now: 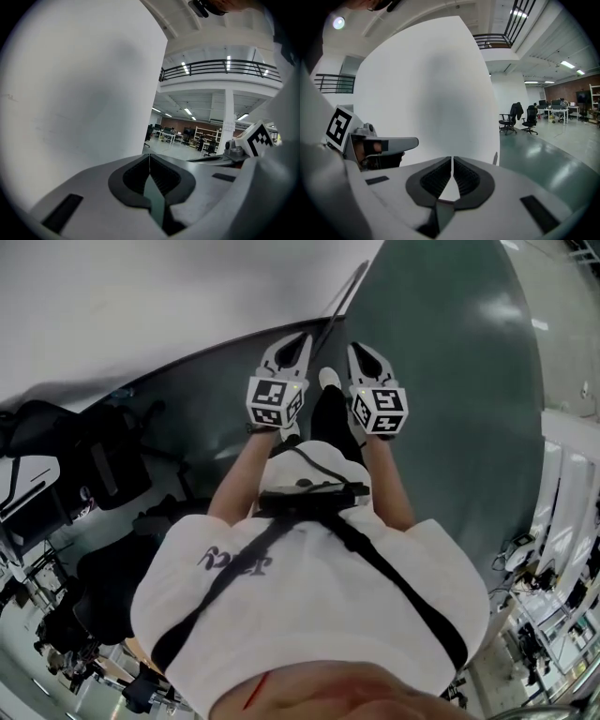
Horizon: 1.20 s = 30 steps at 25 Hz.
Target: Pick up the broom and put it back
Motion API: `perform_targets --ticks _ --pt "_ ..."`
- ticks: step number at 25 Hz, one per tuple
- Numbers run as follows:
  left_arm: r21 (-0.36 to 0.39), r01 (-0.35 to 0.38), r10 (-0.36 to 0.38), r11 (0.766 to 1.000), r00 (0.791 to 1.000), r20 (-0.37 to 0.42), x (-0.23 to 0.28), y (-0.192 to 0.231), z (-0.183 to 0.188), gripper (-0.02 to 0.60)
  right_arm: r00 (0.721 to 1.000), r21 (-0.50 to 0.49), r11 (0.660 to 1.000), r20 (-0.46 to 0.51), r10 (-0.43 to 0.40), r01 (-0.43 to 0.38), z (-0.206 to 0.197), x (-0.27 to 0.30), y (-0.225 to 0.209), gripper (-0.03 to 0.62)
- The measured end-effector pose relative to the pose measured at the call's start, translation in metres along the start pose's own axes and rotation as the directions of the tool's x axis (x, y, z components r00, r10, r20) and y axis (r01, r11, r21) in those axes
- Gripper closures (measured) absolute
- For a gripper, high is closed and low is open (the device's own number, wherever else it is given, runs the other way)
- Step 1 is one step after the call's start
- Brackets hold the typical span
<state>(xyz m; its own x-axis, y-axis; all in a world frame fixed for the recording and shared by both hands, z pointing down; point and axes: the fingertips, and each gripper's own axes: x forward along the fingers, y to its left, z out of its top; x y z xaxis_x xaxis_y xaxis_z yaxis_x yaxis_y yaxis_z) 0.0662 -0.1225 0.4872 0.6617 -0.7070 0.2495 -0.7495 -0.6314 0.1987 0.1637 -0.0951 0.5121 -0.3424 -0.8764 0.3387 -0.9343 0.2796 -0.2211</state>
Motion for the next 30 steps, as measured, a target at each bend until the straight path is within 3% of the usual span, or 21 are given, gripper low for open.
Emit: perform_targets --ticks 10,26,28,30 --pt "-0.027 0.016 -0.019 1.0 0.995 -0.1 0.106 0.005 -0.059 0.569 0.991 0.037 0.997 -0.12 -0.059 0.063 -0.054 0.057 -0.114 0.586" --pt "-0.021 -0.01 0.007 1.0 0.987 -0.163 0.206 0.053 -0.132 0.569 0.971 0.083 0.993 -0.232 -0.063 0.084 -0.15 0.192 -0.216 0.585" --pt "-0.021 -0.003 -0.001 1.0 0.986 -0.165 0.216 0.052 -0.136 0.569 0.971 0.076 0.994 -0.233 -0.053 0.073 -0.155 0.208 -0.226 0.526" --pt "-0.019 0.005 -0.008 1.0 0.985 -0.171 0.222 0.052 -0.141 0.569 0.971 0.072 0.995 -0.235 -0.044 0.063 -0.16 0.224 -0.233 0.513"
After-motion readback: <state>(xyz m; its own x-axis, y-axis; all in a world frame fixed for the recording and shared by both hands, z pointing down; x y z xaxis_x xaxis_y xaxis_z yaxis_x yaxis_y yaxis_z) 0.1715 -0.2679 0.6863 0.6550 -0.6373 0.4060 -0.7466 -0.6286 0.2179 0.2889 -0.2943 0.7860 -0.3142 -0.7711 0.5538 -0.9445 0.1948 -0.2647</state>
